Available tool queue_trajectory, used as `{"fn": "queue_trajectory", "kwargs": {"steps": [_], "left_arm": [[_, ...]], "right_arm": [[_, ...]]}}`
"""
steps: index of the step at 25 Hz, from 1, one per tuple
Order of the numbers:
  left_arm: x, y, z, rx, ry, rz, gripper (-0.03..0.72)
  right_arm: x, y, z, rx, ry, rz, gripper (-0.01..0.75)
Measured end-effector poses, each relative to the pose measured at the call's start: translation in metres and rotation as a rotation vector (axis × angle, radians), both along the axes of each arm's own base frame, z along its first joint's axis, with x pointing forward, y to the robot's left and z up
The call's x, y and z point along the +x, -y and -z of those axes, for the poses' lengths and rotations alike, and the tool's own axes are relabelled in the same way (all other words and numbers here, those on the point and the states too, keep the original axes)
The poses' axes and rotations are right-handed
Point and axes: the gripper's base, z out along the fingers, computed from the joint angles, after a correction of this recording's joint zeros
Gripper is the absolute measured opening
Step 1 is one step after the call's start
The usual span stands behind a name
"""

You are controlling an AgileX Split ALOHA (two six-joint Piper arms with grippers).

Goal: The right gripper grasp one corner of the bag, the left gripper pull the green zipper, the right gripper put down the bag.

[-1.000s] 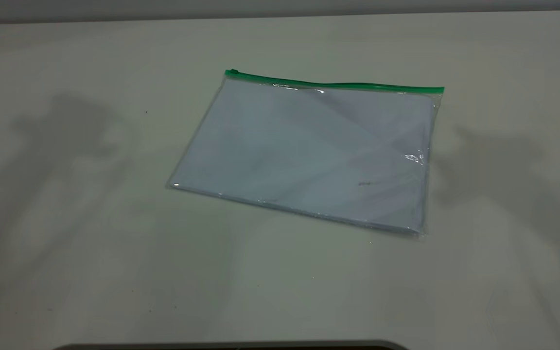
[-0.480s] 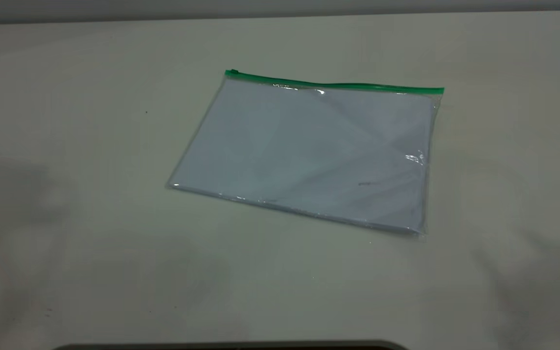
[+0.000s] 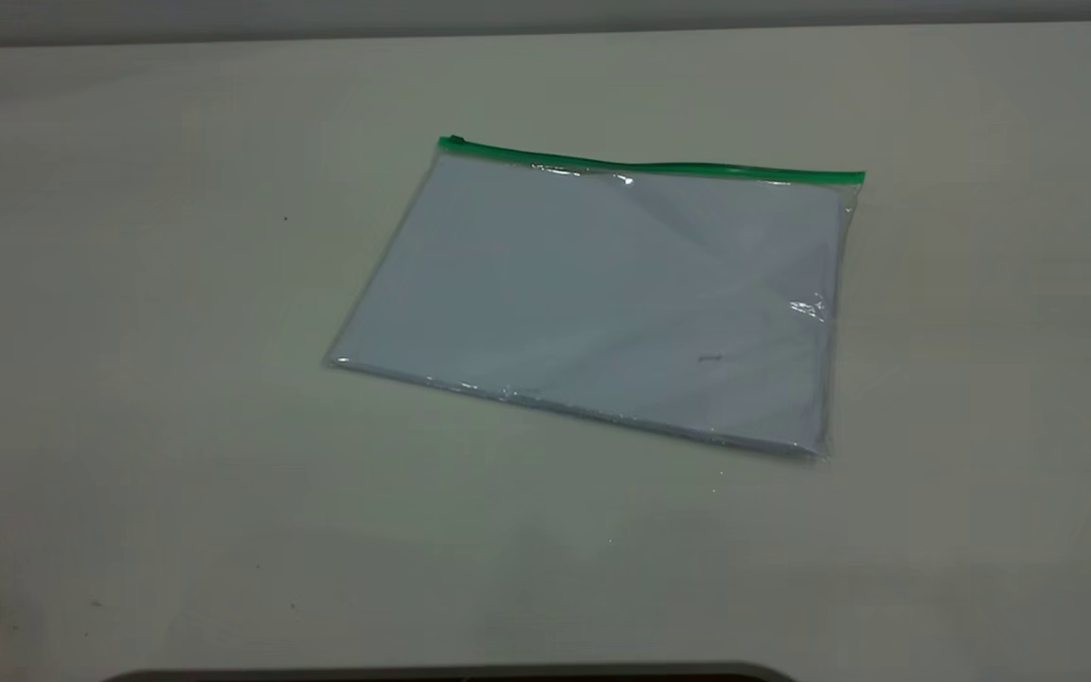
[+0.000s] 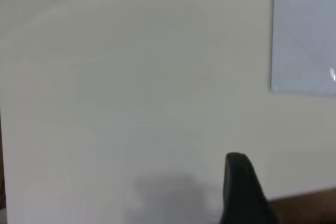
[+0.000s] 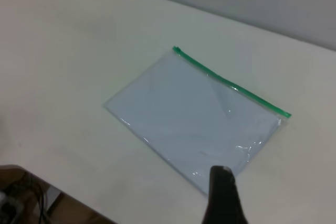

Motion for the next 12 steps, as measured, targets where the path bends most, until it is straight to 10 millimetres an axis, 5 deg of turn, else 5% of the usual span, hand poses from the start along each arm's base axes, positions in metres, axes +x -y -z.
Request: {"fn": "queue_trajectory", "kwargs": {"steps": [6, 12], "left_arm": [[-0.069, -0.008, 0.052, -0.009, 0.047, 0.016, 0.484], [-0.107, -0.011, 0.101, -0.028, 0.097, 0.034, 0.484]], "right_arm": [[-0.021, 0.001, 0.042, 0.005, -0.032, -0.001, 0.574], [-0.029, 0.002, 0.069, 0.007, -0.041, 0.003, 0.574]]}}
